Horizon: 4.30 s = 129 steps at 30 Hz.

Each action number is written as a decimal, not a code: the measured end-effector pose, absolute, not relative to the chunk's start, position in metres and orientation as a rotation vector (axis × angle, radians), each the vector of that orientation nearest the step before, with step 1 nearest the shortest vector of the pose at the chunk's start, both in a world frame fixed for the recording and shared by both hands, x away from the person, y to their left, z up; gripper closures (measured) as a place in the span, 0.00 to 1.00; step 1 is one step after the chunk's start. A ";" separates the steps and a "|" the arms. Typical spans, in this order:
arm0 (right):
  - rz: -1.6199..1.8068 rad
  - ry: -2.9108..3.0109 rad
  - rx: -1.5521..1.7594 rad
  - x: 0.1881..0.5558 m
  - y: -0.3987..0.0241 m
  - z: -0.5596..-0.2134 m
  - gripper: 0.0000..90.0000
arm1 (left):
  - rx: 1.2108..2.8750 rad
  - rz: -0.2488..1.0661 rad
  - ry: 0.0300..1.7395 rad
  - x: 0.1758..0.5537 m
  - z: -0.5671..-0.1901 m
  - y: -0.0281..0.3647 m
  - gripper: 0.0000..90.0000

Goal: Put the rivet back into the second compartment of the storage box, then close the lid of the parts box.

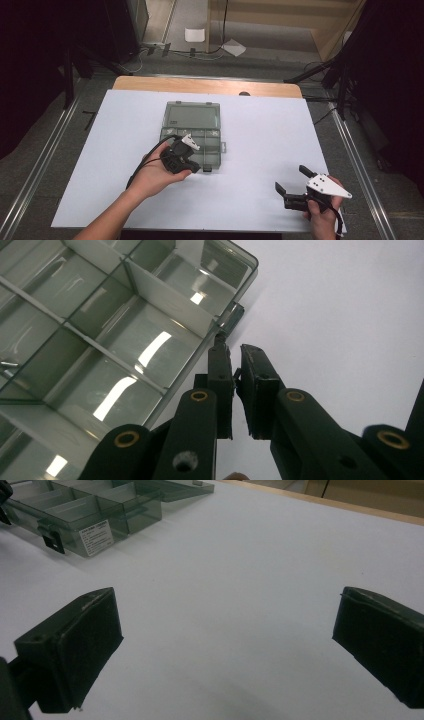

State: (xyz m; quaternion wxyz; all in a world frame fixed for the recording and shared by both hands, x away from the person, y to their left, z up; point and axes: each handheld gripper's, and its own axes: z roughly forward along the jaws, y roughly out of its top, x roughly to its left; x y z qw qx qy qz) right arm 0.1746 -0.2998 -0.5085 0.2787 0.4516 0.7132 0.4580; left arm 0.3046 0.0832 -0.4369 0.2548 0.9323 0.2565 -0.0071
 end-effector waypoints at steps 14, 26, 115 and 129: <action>1.225 1.916 1.216 0.175 -0.299 -0.509 0.00 | 2.518 0.002 0.722 0.314 -0.430 0.091 0.93; 1.229 1.915 1.217 0.175 -0.299 -0.509 0.00 | 2.505 0.022 0.743 0.324 -0.422 0.098 0.93; 1.208 1.908 1.230 0.173 -0.303 -0.510 0.00 | 2.341 -0.048 1.068 0.401 -0.433 0.129 0.00; 1.214 1.906 1.229 0.173 -0.301 -0.509 0.00 | 2.301 -0.019 1.028 0.395 -0.428 0.138 0.00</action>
